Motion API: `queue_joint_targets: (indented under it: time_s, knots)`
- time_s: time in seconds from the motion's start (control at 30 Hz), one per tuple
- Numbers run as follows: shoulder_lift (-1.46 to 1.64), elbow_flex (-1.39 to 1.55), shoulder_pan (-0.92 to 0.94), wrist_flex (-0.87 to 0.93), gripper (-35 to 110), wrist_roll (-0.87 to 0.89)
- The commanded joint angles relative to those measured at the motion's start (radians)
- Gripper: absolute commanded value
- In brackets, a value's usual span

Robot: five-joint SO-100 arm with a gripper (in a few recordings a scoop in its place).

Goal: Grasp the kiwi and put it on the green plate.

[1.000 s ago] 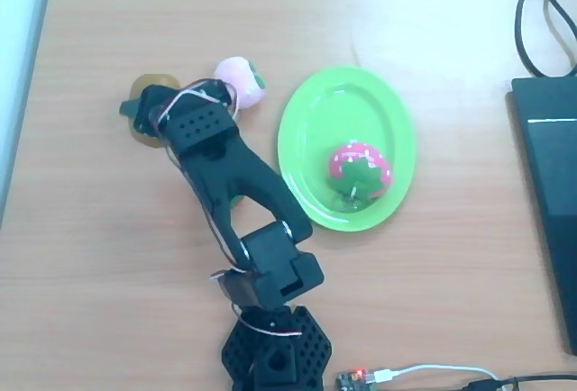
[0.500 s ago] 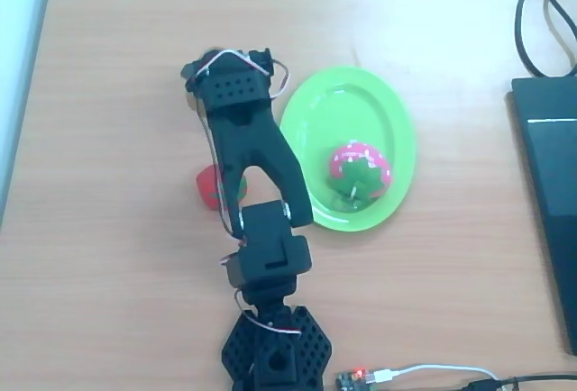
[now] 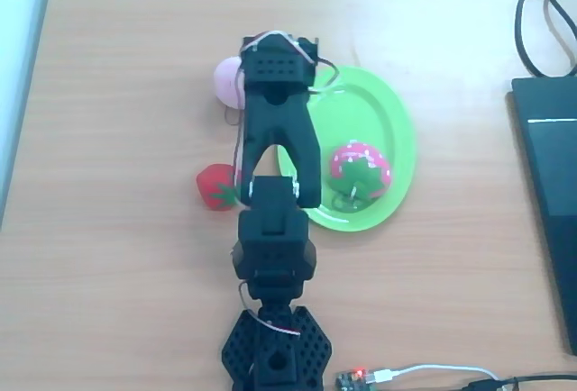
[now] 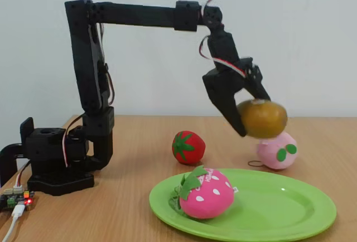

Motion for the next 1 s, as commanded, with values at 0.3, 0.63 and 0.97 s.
queue_joint_targets:
  time_s: [0.3, 0.63, 0.97]
  knots:
    - [-0.109, -0.081, 0.143, 0.08, 27, 0.035]
    - [-0.235, -0.175, 0.221, 0.092, 27, 0.06]
    - [-0.348, -0.281, 0.242, 0.106, 28, 0.083]
